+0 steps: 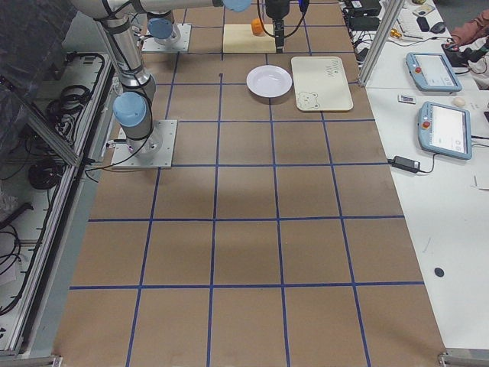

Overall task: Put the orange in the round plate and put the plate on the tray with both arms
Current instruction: 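Grasp the orange with the left gripper and lift it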

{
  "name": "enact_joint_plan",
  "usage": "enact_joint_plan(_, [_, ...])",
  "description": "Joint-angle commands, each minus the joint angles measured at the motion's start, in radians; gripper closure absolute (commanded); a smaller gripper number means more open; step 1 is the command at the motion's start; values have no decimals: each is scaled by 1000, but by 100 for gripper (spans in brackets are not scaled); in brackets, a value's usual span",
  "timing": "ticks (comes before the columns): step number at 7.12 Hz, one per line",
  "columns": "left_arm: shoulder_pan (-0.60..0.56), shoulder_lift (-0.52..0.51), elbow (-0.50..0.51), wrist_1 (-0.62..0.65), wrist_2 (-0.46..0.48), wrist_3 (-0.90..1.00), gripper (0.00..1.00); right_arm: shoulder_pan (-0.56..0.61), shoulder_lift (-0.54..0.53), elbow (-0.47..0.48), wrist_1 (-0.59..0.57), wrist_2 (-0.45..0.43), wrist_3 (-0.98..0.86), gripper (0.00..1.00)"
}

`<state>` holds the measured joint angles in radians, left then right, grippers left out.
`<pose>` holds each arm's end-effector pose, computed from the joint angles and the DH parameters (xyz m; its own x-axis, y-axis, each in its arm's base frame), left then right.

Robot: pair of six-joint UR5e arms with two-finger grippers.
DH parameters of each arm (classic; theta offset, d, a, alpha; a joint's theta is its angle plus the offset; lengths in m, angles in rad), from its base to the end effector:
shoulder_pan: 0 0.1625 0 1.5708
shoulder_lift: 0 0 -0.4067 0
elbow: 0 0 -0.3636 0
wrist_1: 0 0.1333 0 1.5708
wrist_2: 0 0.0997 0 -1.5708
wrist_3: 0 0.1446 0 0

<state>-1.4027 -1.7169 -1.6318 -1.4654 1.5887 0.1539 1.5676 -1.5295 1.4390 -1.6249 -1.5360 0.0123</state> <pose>-0.0453 -0.5144 0.3361 -0.9999 -0.0132 -0.0020 -0.0133 0.9946 0.1031 0.1367 -0.4988 0.4731 -0.9993 0.0104 -0.0362 0.0155 0.9895 -0.1437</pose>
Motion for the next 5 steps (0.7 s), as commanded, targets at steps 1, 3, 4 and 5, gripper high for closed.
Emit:
enact_joint_plan(1, [62, -84, -104, 164, 67, 82, 0, 0, 15, 35, 0, -1, 0, 0])
enact_joint_plan(3, [91, -154, -140, 182, 80, 119, 0, 0, -3, 55, -1, -7, 3, 0])
enact_joint_plan(4, [91, -182, -146, 194, 92, 124, 3, 0, -4, 63, 3, -4, 8, 0])
enact_joint_plan(5, [91, -211, -151, 212, 108, 130, 3, 3, -4, 60, 4, -3, 6, 0])
